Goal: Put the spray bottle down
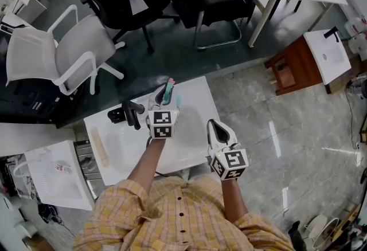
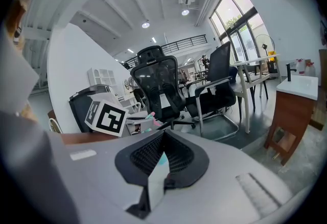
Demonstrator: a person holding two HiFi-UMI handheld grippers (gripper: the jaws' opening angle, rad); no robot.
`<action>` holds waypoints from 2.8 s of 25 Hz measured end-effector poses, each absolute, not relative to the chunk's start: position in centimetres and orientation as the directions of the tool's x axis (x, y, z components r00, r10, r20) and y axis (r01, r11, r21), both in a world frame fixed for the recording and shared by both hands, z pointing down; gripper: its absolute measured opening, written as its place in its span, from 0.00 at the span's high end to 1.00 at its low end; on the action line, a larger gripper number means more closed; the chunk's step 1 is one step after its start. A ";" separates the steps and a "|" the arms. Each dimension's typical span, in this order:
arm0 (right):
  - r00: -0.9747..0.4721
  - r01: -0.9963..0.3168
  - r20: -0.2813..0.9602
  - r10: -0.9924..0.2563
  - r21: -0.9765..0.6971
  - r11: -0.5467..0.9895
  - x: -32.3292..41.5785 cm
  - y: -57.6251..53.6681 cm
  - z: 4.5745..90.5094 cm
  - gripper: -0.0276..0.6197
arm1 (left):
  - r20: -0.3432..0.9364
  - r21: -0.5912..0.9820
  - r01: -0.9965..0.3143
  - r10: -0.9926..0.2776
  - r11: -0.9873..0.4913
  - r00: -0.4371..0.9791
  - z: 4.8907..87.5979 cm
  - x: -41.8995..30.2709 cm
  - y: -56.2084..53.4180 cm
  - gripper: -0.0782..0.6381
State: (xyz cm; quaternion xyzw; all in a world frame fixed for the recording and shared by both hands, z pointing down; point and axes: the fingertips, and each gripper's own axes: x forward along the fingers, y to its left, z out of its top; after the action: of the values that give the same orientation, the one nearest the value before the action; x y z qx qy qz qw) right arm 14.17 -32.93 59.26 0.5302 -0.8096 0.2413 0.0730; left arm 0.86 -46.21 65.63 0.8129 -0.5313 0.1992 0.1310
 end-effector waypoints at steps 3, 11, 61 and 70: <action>-0.428 -0.893 0.372 -0.824 -0.312 0.323 14.2 -32.8 59.1 0.96 | 0.464 0.001 -0.916 -0.811 -0.402 0.357 65.5 1.0 -46.1 0.76; -0.430 -0.893 0.360 -0.828 -0.306 0.331 14.3 -32.3 58.5 0.96 | 0.453 -0.008 -0.918 -0.820 -0.397 0.351 64.4 0.8 -45.2 0.72; -0.481 -0.871 0.211 -0.851 -0.227 0.436 9.3 -29.5 49.5 0.96 | 0.225 0.083 -0.919 -0.891 -0.385 0.393 51.2 -4.9 -32.1 0.89; -0.490 -0.867 0.195 -0.850 -0.213 0.451 8.3 -30.5 48.7 0.96 | 0.199 0.093 -0.923 -0.901 -0.373 0.384 50.5 -6.2 -32.1 0.89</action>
State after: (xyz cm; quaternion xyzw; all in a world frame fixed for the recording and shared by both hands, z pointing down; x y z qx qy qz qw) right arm 8.25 -30.46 48.73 0.5043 -0.8511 0.1431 0.0299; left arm -6.22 -32.08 50.53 0.8266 -0.5519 0.0572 0.0946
